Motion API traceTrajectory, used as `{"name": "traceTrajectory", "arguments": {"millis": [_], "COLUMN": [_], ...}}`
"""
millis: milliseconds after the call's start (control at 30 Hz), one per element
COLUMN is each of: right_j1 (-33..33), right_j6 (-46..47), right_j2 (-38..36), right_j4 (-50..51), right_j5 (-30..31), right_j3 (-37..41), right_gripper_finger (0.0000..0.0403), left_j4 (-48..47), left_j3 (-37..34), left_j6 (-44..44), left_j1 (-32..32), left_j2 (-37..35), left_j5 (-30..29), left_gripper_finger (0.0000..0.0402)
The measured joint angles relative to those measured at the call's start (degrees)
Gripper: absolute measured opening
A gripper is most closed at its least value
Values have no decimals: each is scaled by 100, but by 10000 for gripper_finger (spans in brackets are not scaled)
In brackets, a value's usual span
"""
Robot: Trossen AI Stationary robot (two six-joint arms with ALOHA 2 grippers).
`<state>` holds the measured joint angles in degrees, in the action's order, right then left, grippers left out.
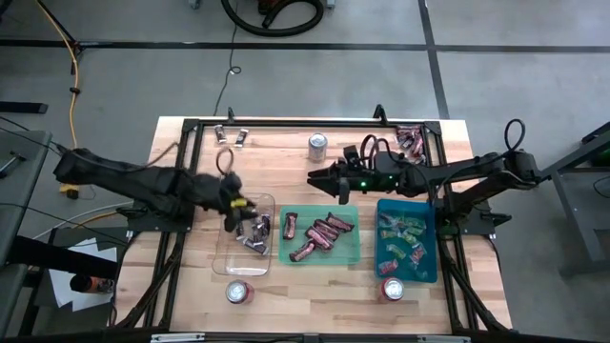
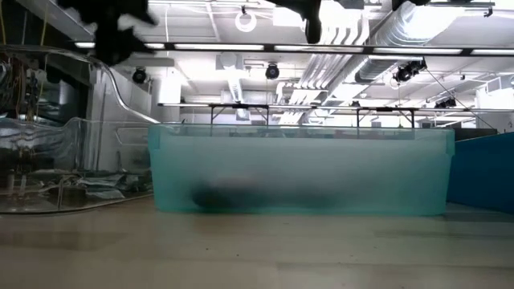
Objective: Organize candy in baskets
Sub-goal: Put the brown white chocolate bar into the transparent bin
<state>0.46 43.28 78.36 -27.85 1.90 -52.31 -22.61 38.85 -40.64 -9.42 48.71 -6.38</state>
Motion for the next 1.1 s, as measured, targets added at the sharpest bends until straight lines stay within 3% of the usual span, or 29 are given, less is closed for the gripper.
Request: {"name": "traceTrajectory", "arguments": {"millis": [267,500,733,867,1100], "right_j1": [-604,-1448,-1936,-2067,-2110], "right_j6": [-293,-972,-1517,-1527,-1476], "right_j2": [-164,-681,-1025,-1101,-1088], "right_j4": [-44,-85,357,1050,1478], "right_j5": [-540,-1748,-1998,-2022,-1857], "right_j3": [-5,-314,-393,-393,-391], "right_gripper_finger": [197,197,197,197,197], "left_j4": [-587,-2187,-2766,-2715,-2082], "left_j3": [1495,2515,2253,2045,1980], "left_j6": [957,1478,1354,1044,1380], "left_j1": [1476,3565,4967,5440,5983], "left_j2": [519,1691,2731,3337,4486], "left_j5": [-939,-926,-616,-310,-335], "left_gripper_finger": [193,193,193,193,193]}}
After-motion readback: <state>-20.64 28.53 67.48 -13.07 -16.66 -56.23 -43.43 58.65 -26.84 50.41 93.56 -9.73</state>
